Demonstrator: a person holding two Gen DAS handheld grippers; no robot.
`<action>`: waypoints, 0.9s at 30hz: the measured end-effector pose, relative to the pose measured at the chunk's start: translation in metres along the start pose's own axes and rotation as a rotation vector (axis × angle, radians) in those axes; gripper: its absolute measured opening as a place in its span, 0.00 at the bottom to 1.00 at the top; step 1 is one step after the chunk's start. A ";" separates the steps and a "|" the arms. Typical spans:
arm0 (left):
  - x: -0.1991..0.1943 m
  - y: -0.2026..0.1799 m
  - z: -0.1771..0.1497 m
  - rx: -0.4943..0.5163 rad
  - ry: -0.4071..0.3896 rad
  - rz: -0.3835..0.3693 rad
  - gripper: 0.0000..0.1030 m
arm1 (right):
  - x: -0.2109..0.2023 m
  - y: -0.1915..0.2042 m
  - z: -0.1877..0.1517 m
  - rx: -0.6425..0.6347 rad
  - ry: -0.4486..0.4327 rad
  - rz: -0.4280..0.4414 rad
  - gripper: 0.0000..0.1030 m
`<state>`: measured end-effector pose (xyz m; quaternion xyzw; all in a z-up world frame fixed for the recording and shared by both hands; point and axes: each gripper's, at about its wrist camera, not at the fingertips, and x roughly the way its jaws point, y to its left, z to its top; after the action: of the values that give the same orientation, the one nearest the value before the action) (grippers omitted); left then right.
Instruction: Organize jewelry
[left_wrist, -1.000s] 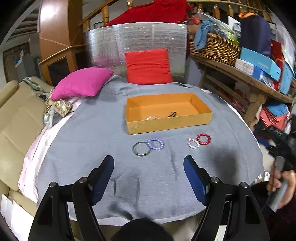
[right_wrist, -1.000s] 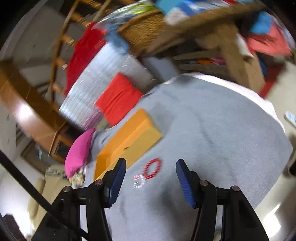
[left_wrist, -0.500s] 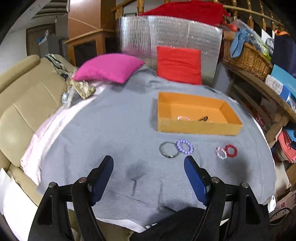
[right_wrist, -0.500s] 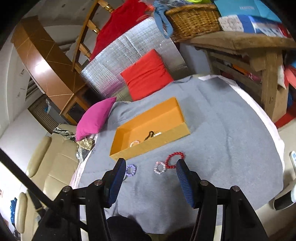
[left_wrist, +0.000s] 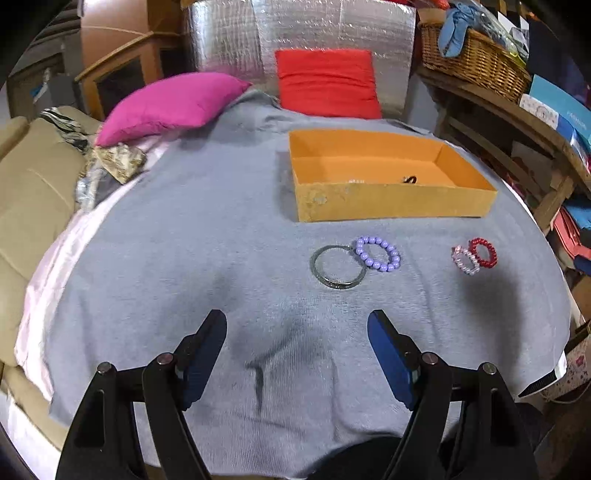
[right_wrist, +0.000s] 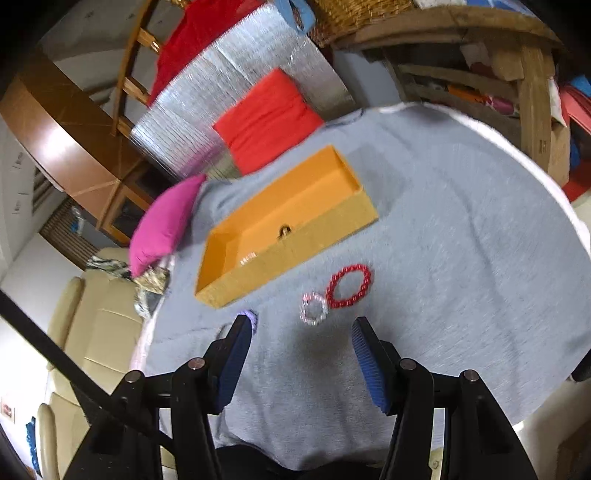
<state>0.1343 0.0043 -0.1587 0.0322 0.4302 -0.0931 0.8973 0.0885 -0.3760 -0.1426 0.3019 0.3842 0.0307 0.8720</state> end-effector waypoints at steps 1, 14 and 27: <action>0.006 0.001 0.002 -0.005 0.006 -0.010 0.77 | 0.008 0.002 -0.002 -0.006 0.013 -0.010 0.58; 0.014 0.008 0.010 -0.003 -0.009 -0.078 0.77 | 0.065 0.013 -0.004 -0.006 0.084 -0.074 0.57; 0.052 0.008 0.020 -0.016 -0.002 -0.069 0.77 | 0.113 -0.005 0.004 0.003 0.171 -0.066 0.51</action>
<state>0.1829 0.0019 -0.1866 0.0099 0.4308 -0.1204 0.8943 0.1700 -0.3498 -0.2173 0.2866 0.4673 0.0269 0.8360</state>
